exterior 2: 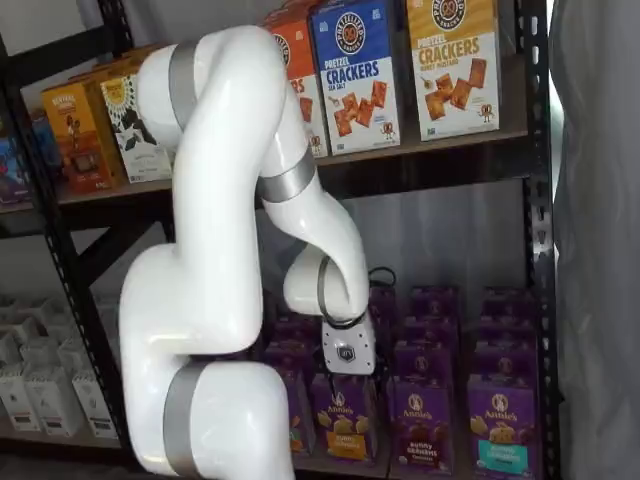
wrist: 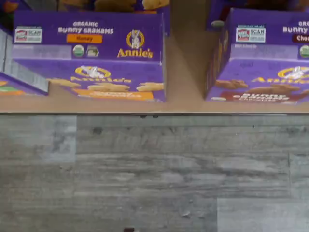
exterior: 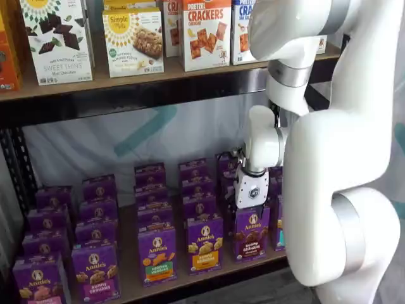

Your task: Pick up the purple box with a brown patch in the center, on the bottom shelf, the fifth box from the left

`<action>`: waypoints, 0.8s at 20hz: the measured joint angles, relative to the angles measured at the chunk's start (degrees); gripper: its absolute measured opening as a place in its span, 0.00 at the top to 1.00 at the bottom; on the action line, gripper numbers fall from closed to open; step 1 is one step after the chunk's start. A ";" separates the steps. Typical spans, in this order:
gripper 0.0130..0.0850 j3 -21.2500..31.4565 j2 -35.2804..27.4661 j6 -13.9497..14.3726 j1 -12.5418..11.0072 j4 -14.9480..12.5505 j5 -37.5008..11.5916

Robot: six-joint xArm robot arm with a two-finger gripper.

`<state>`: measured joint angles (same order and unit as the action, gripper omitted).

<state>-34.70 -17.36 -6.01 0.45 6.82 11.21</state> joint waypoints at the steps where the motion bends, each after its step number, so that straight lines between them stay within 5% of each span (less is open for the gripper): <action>1: 0.00 -1.38 -1.83 1.23 0.01 -1.27 -0.44; 5: 0.00 -5.43 -6.71 2.33 0.37 -2.09 -1.41; 10: 0.00 -11.66 -12.42 8.59 -1.11 -9.88 -0.57; 16: 0.00 -18.37 -17.22 5.20 -3.10 -8.44 1.39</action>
<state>-53.07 -34.58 -0.81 -2.65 -1.62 12.60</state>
